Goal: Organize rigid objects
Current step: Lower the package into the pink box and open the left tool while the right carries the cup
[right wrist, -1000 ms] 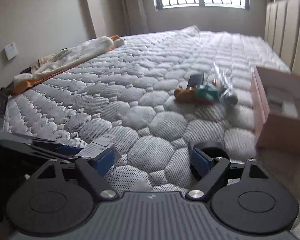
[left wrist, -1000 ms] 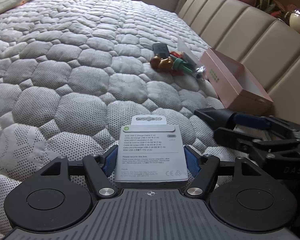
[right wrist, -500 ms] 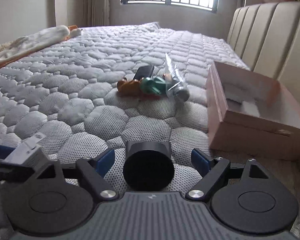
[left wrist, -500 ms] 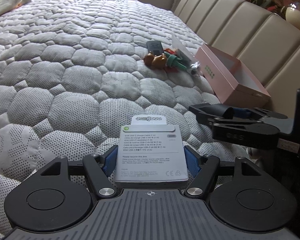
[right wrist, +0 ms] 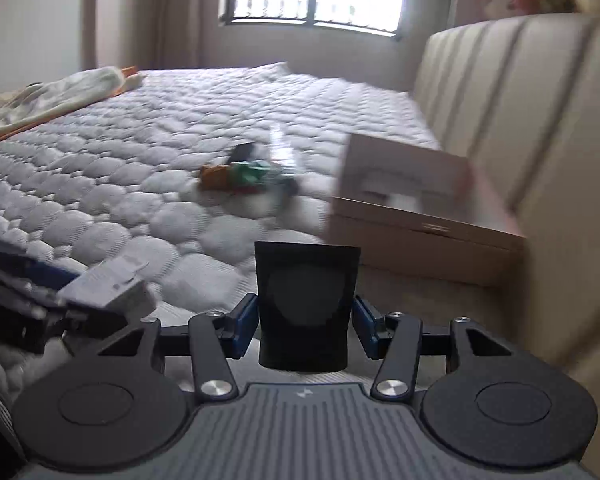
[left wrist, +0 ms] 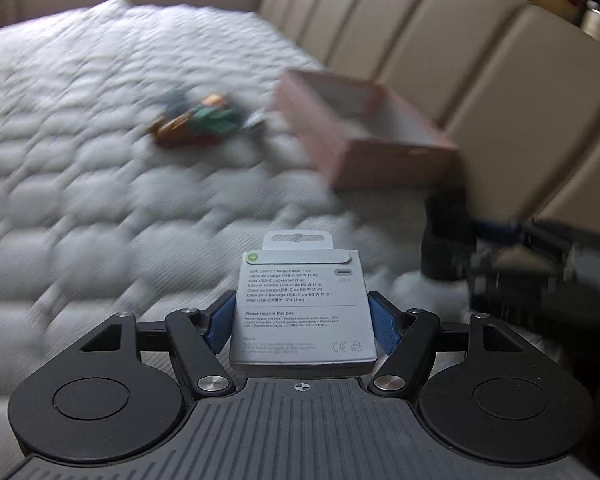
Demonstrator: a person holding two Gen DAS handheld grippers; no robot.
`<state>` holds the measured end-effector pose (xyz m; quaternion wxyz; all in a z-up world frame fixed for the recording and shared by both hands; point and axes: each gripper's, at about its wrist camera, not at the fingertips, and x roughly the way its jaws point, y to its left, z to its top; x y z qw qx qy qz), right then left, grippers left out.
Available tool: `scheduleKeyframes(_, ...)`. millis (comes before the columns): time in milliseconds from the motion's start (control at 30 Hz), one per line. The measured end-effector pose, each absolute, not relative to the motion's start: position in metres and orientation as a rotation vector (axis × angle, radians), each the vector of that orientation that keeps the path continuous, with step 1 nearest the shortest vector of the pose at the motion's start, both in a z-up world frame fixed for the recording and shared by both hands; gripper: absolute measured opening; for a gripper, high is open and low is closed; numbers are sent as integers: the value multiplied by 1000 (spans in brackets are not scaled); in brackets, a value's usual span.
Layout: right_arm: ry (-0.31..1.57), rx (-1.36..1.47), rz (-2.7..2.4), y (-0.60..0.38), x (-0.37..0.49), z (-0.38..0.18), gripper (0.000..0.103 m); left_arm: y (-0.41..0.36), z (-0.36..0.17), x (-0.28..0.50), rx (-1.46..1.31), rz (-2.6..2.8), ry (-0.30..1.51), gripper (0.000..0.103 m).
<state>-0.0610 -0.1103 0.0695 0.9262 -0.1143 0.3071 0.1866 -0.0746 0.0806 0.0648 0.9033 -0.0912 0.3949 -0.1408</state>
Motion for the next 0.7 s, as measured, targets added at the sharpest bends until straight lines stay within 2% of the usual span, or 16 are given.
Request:
scheduleKeyframes(233, 577, -257, 334, -160, -88, 66, 51, 10, 113, 15, -97, -323, 630, 74)
scheduleKeyframes(367, 565, -224, 342, -174, -93, 62, 51, -19, 119, 78, -84, -303, 523, 74)
scheduleKeyframes(533, 559, -190, 325, -176, -93, 58, 51, -34, 97, 133, -72, -197, 618, 72)
scheduleKeyframes(700, 571, -193, 316, -176, -90, 55, 51, -14, 89, 126, -92, -180, 602, 72)
